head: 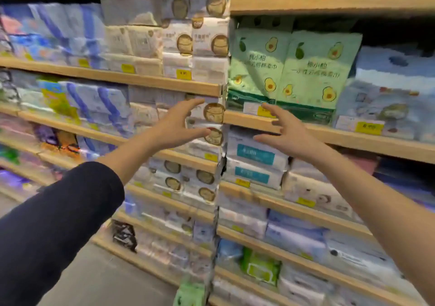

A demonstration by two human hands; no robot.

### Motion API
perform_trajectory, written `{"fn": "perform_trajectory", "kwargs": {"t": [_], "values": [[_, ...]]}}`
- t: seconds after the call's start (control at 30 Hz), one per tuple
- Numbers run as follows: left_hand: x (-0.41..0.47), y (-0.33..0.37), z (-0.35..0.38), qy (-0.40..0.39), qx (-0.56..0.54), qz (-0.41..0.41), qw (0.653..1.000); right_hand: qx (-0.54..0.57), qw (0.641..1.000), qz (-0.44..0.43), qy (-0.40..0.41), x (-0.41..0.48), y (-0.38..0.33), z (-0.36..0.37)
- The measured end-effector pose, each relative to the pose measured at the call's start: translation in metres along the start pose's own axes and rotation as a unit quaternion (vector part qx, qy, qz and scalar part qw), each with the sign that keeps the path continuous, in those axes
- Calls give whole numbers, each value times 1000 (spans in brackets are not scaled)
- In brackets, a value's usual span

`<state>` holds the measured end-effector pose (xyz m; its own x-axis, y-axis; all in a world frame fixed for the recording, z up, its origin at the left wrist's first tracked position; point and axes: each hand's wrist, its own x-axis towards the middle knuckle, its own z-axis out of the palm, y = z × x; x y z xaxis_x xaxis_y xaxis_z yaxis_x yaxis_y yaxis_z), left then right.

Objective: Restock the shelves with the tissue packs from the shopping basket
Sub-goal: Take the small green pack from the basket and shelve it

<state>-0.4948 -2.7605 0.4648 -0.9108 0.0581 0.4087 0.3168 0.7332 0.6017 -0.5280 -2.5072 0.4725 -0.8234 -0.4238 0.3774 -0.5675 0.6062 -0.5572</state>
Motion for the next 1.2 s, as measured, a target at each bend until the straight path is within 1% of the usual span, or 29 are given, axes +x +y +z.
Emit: {"fn": "perform_trajectory", "kwargs": {"t": [0.1,0.2,0.4,0.57,0.7,0.8,0.97,1.07,1.2], "values": [[-43,-55,21,-57,-9,-45,997,34,998,28,-51,-29,14,70],[-87,-101,45,-89,-20,-73,993,69,992,55,-95,-59,26,137],[-165,-192,103,-157,-43,-147,976,122,973,135,-144,-115,56,252],[-207,-254,153,-178,-73,-195,962,155,954,202,-160,-153,96,328],[-229,-308,200,-194,-90,-223,951,158,947,232,-159,-177,144,389],[-248,-361,249,-199,-89,-247,944,158,941,254,-156,-192,184,436],[-292,-459,341,-215,-67,-279,934,161,927,269,-206,-219,263,534],[-321,-509,393,-221,-76,-290,928,148,924,276,-220,-240,306,596],[-353,-565,456,-239,-83,-309,917,171,914,289,-230,-267,353,669]]}}
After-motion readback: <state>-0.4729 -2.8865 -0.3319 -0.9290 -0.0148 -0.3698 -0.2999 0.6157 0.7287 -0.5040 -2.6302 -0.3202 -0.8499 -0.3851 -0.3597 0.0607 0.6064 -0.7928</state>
